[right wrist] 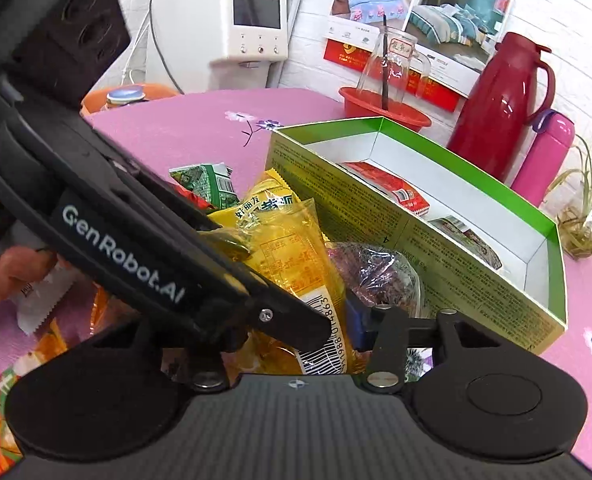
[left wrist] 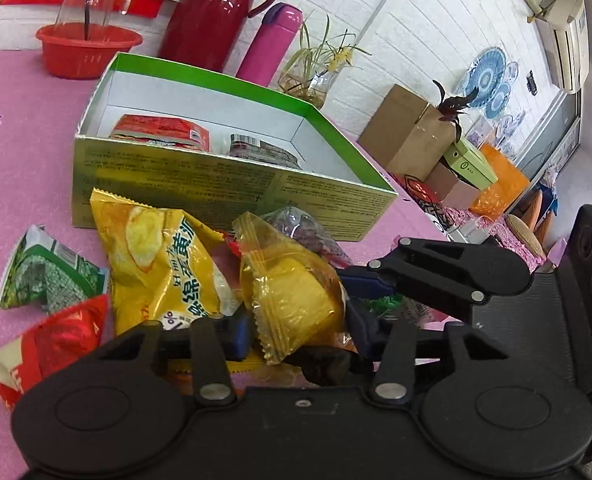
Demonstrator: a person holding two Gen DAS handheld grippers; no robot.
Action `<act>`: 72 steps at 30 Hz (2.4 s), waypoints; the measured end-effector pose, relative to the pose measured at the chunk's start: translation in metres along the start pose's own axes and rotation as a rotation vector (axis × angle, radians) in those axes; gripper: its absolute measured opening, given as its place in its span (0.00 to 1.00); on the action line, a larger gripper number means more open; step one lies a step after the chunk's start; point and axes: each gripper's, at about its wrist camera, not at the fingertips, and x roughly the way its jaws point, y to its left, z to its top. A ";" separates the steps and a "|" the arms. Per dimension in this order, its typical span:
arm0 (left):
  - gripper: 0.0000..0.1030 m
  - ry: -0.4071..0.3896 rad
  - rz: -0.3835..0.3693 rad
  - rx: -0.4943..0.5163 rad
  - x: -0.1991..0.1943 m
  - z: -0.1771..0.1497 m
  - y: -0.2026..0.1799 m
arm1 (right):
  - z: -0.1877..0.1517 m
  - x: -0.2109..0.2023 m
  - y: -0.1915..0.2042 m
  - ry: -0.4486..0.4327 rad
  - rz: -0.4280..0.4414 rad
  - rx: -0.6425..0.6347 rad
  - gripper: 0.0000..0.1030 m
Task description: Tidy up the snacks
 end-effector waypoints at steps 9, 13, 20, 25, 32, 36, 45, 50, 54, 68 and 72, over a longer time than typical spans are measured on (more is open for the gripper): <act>0.14 -0.099 -0.022 0.058 -0.037 0.001 -0.026 | 0.008 -0.036 0.009 -0.086 -0.030 -0.045 0.70; 0.14 -0.160 -0.042 0.091 -0.055 0.006 -0.038 | 0.015 -0.054 0.012 -0.162 -0.053 -0.061 0.70; 0.13 -0.223 -0.032 0.111 -0.063 0.027 -0.043 | 0.032 -0.058 0.003 -0.234 -0.070 -0.083 0.70; 0.13 -0.254 -0.013 0.137 -0.053 0.059 -0.037 | 0.052 -0.047 -0.014 -0.276 -0.107 -0.096 0.69; 0.13 -0.258 -0.037 0.142 -0.024 0.097 -0.013 | 0.071 -0.020 -0.041 -0.280 -0.171 -0.158 0.67; 0.14 -0.240 -0.034 0.123 -0.001 0.113 0.004 | 0.074 0.003 -0.057 -0.272 -0.190 -0.142 0.67; 0.96 -0.252 0.176 0.020 0.030 0.106 0.045 | 0.061 0.064 -0.073 -0.151 -0.242 -0.115 1.00; 0.96 -0.244 0.193 -0.030 0.019 0.100 0.054 | 0.064 0.047 -0.070 -0.157 -0.222 -0.079 1.00; 0.96 -0.265 0.203 -0.013 0.002 0.097 0.042 | 0.062 0.031 -0.067 -0.158 -0.207 -0.040 1.00; 0.96 -0.216 0.220 -0.017 -0.058 0.050 0.034 | 0.048 -0.037 -0.033 -0.112 -0.039 0.080 1.00; 0.96 -0.186 0.242 -0.088 -0.071 0.038 0.047 | 0.035 -0.038 -0.018 -0.043 0.013 0.095 1.00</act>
